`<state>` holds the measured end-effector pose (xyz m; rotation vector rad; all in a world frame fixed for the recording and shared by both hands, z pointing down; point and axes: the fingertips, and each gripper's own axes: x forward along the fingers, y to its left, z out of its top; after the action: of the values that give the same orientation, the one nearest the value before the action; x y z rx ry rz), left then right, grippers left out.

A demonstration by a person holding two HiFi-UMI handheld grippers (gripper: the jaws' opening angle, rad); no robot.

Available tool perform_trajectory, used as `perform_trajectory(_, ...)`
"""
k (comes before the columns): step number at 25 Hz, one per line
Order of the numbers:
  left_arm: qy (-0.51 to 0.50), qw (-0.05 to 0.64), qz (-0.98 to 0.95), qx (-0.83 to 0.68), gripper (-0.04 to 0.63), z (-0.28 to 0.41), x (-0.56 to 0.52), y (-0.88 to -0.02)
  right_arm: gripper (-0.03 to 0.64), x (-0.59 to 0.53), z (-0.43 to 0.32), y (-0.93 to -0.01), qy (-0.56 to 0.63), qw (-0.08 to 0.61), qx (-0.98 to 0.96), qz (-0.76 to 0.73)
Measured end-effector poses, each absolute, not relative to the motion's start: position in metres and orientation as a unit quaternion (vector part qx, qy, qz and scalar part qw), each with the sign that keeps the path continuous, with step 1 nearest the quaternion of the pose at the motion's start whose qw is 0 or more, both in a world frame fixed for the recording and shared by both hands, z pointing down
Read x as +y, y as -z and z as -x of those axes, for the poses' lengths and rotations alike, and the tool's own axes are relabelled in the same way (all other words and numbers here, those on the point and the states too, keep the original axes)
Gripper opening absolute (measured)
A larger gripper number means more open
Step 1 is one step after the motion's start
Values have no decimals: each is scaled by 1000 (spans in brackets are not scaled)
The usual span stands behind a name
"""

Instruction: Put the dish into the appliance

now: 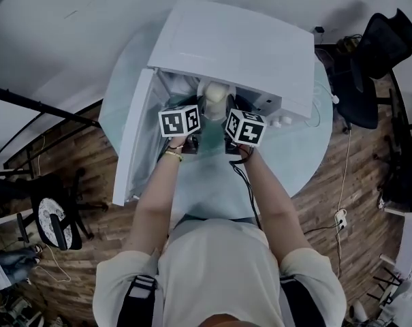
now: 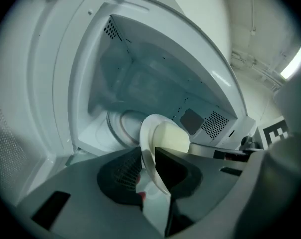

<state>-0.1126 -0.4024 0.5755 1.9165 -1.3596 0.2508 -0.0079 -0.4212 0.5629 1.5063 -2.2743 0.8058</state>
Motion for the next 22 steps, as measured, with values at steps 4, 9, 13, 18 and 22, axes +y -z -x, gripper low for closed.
perform_trajectory(4, -100, 370, -746, -545, 74, 118, -418, -577, 78, -434, 13, -564, -270, 153, -784, -538)
perform_trajectory(9, -109, 367, -743, -549, 74, 123, -429, -580, 78, -448, 19, -569, -251, 173, -777, -551)
perform_trajectory(13, -118, 361, -745, -549, 74, 122, -437, -582, 78, -457, 20, -573, -238, 185, -772, -560)
perform_trajectory(18, -134, 353, -747, -548, 86, 123, -447, -588, 80, -466, 23, -579, -231, 190, -768, -566)
perform_trajectory(22, -136, 341, -753, -546, 94, 122, -458, -585, 81, -475, 24, -585, -218, 205, -765, -570)
